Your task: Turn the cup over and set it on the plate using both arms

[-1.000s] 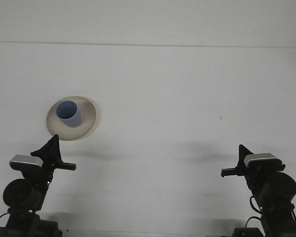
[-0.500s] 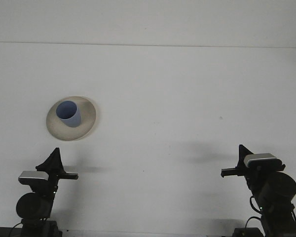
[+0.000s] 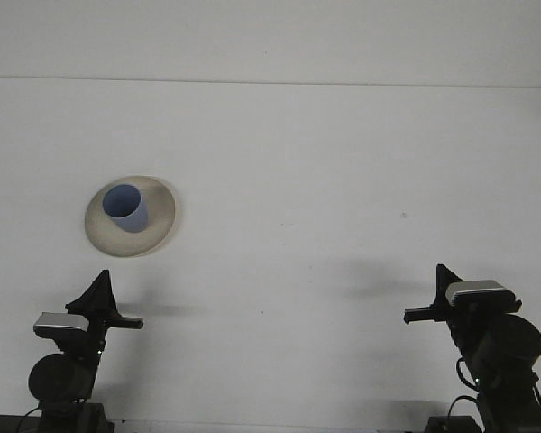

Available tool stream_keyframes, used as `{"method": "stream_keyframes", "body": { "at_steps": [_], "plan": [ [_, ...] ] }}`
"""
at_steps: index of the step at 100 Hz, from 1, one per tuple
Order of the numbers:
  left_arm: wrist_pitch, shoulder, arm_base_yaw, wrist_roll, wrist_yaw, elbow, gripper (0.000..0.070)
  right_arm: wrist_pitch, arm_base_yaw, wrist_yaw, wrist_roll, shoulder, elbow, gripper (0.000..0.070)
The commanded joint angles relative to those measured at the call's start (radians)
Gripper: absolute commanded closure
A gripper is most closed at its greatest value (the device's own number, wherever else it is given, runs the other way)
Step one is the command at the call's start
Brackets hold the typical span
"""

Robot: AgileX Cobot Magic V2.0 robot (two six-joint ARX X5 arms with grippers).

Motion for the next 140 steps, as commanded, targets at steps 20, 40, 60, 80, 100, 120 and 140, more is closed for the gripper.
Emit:
{"method": "stream_keyframes", "body": {
  "at_steps": [20,40,60,80,100,120,140],
  "plan": [
    [0.011,-0.002,0.002,-0.001,0.002,-0.02,0.0688,0.013,0.001,0.0,-0.007,0.001,0.011,0.07],
    [0.011,-0.002,0.002,-0.002,0.002,-0.02,0.0689,0.013,0.001,0.0,-0.007,0.001,0.011,0.07],
    [0.011,-0.002,0.002,-0.002,0.002,-0.02,0.0689,0.013,0.001,0.0,-0.007,0.001,0.011,0.07],
    [0.011,-0.002,0.002,-0.001,0.002,-0.02,0.0688,0.02,0.001,0.0,-0.007,-0.031,-0.002,0.07],
    [0.011,-0.002,0.002,-0.001,0.002,-0.02,0.0689,0.122,0.0,0.0,-0.007,-0.148,-0.109,0.07],
    [0.011,-0.002,0.002,-0.001,0.002,-0.02,0.0688,0.257,0.0,0.001,-0.007,-0.311,-0.276,0.07],
    [0.011,-0.002,0.002,-0.001,0.002,-0.02,0.0689,0.316,-0.012,0.014,-0.006,-0.455,-0.406,0.07]
  ]
}}
